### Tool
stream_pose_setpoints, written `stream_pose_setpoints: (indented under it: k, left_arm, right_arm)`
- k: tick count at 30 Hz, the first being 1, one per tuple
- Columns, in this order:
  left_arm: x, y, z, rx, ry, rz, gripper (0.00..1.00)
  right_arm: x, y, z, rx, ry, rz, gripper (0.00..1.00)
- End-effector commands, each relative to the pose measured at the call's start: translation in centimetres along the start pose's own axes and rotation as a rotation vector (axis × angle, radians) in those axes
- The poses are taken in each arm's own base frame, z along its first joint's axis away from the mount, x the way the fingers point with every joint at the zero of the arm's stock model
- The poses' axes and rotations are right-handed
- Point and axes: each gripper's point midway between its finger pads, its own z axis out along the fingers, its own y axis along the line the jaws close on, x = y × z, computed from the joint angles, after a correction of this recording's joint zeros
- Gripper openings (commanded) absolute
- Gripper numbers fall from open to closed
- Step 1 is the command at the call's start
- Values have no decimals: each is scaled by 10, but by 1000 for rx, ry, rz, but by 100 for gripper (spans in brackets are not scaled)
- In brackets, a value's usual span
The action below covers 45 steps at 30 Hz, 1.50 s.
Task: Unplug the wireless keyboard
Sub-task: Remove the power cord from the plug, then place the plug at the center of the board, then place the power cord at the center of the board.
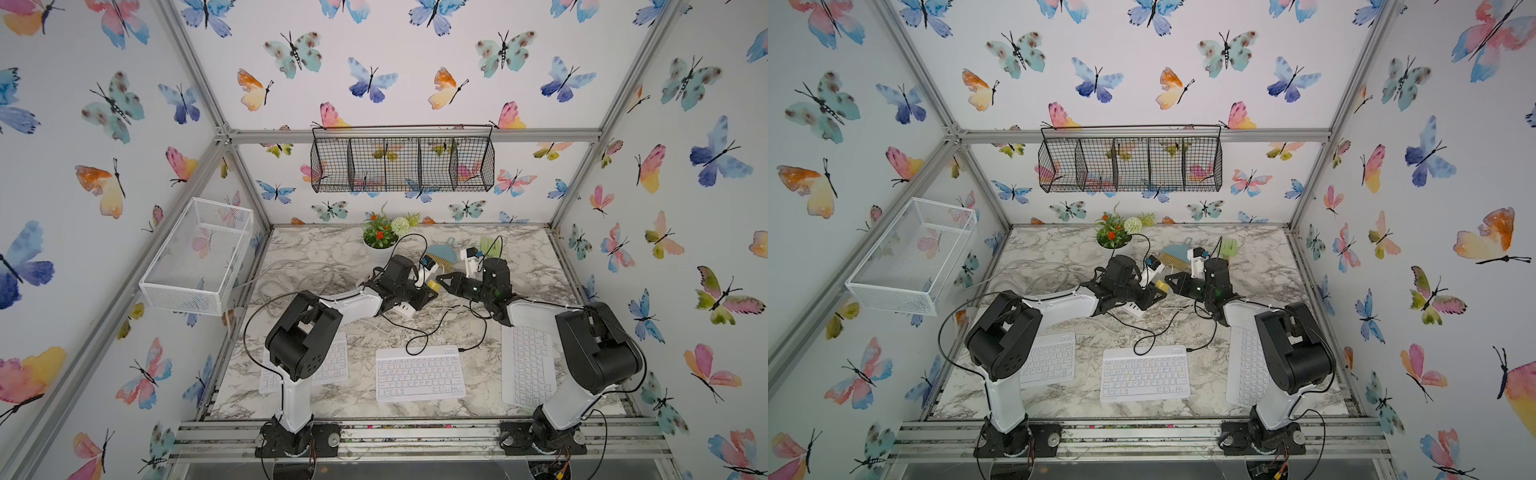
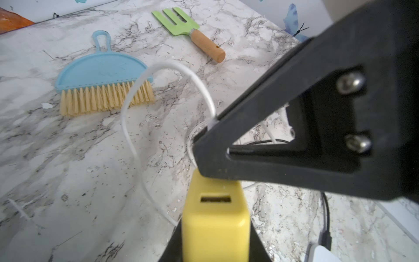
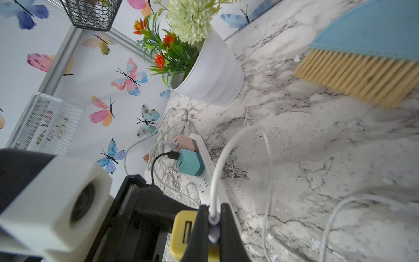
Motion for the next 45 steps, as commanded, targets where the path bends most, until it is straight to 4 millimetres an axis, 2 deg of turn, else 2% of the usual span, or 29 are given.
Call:
stream_pose_setpoints:
  k: [1,5,10,14,17,21,27,37,39,42,45]
  left_arm:
    - [24,2,-7,72,73,-170,0]
    - [28,2,-7,73,84,-167,0]
    - [43,-4,-8,59,120,-99,0]
    - [64,-8,-4,5,197,3,0]
    - [69,-13,-4,10,205,37,0]
    - [65,-22,-9,36,162,57,0]
    - [50,-17,-7,33,134,-12,0]
    - [3,4,12,37,98,-158,0]
    - [10,16,24,28,123,-215,0]
    - [7,21,30,66,125,-285,0]
    - [5,25,38,83,125,-320,0]
  right_arm:
    - [-74,-4,-35,20,-347,-3,2]
    - [-80,-3,-43,38,-395,-9,2]
    - [-86,-13,-32,112,-334,5,2]
    - [-89,-17,-19,153,-227,-33,2]
    - [-90,-22,-14,173,-183,-57,2]
    - [-93,-30,-15,169,-184,-48,2]
    - [-90,-24,-17,122,-192,-55,2]
    - [-114,-34,-61,388,-286,-308,2]
    - [-118,-40,-70,450,-292,-342,2]
    - [-118,-55,-86,533,-301,-344,2]
    - [-110,-68,-97,561,-300,-315,2]
